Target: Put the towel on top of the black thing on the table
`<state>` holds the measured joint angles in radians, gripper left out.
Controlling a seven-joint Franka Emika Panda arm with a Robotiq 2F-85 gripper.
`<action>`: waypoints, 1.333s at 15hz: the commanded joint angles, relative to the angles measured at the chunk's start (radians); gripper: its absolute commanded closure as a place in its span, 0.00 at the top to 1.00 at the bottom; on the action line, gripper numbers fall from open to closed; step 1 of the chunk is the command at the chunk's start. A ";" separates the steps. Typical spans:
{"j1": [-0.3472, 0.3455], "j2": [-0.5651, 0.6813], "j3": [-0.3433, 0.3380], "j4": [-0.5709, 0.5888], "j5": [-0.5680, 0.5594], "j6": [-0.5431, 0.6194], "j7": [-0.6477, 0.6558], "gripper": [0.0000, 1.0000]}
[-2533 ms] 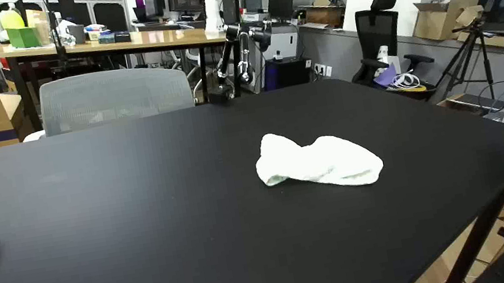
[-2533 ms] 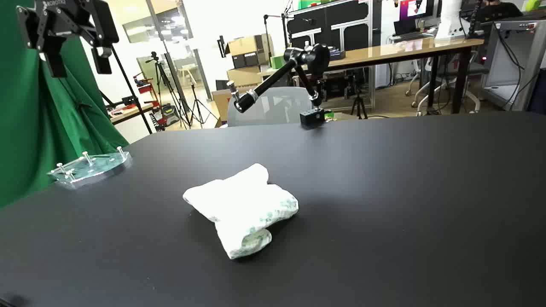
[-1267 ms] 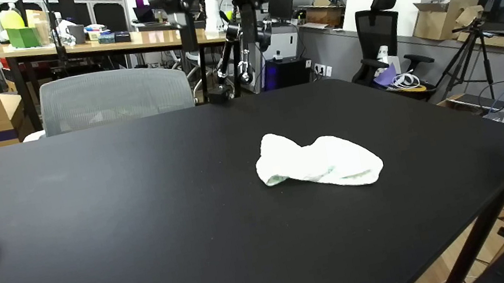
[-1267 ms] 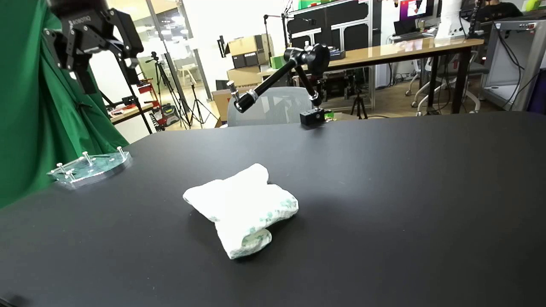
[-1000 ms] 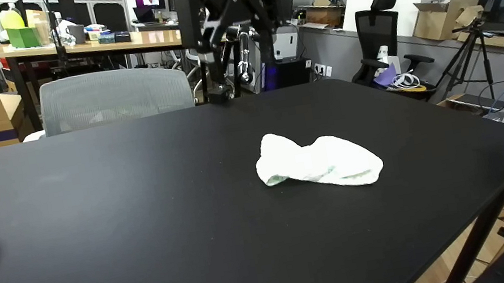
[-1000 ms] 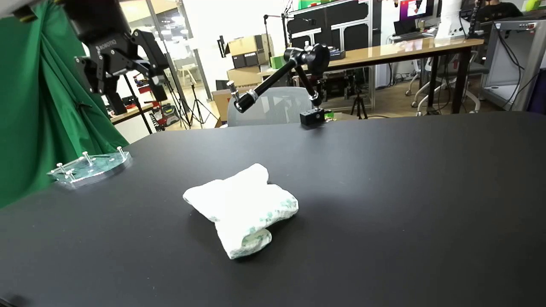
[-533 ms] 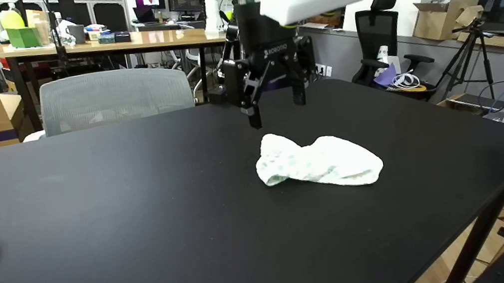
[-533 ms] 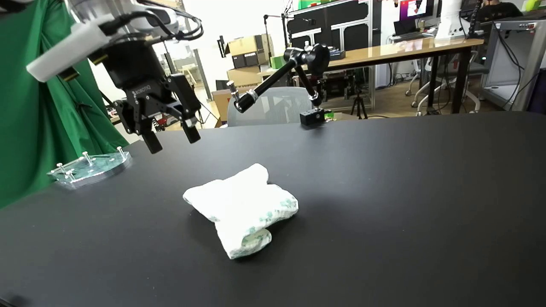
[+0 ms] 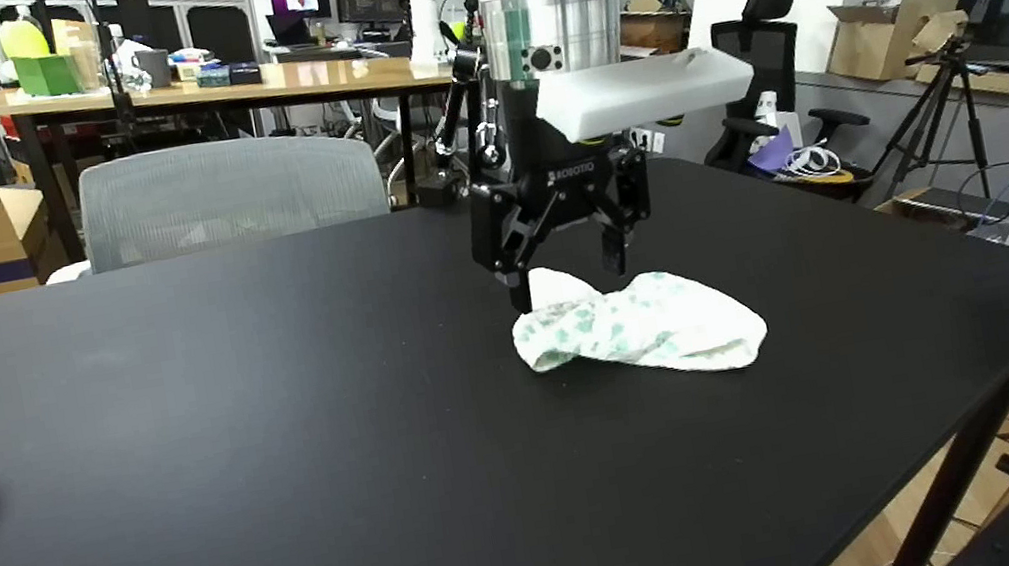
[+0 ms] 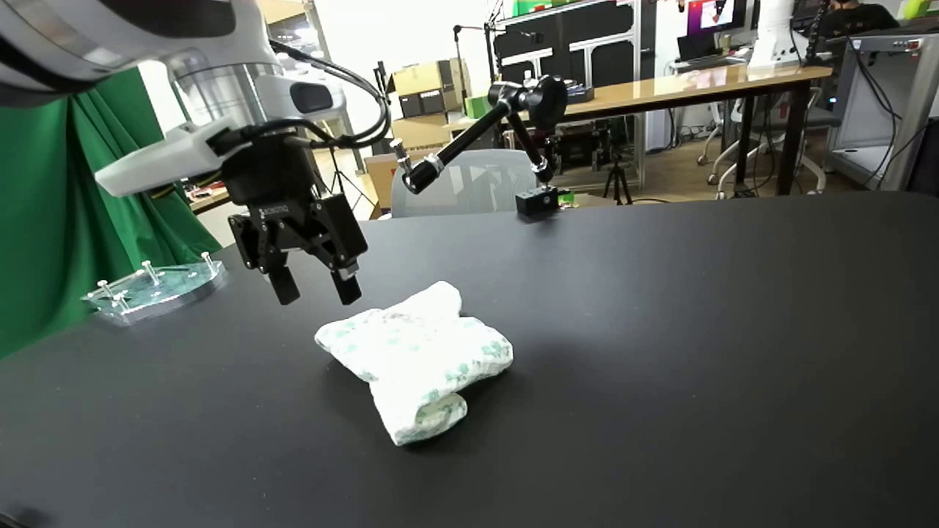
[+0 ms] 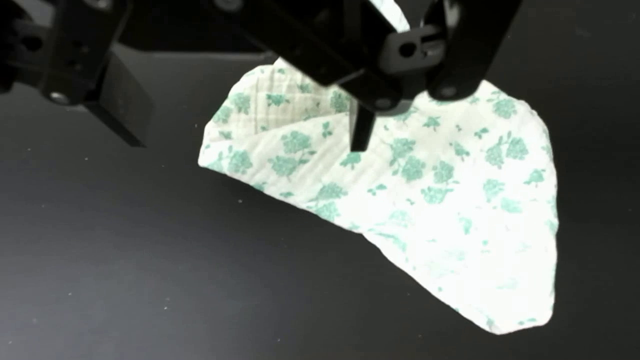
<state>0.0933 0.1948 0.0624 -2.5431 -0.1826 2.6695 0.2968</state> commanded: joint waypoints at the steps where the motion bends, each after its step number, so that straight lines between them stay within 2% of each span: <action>1: 0.006 0.009 -0.005 -0.011 0.076 0.036 -0.018 1.00; 9: 0.018 0.017 -0.006 -0.012 0.178 0.036 0.015 1.00; 10: 0.018 0.026 -0.011 0.000 0.157 0.028 -0.017 1.00; 20: 0.019 0.030 -0.010 0.000 0.160 0.028 -0.023 1.00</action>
<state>0.1017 0.2258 0.0622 -2.5436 -0.0288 2.6990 0.2786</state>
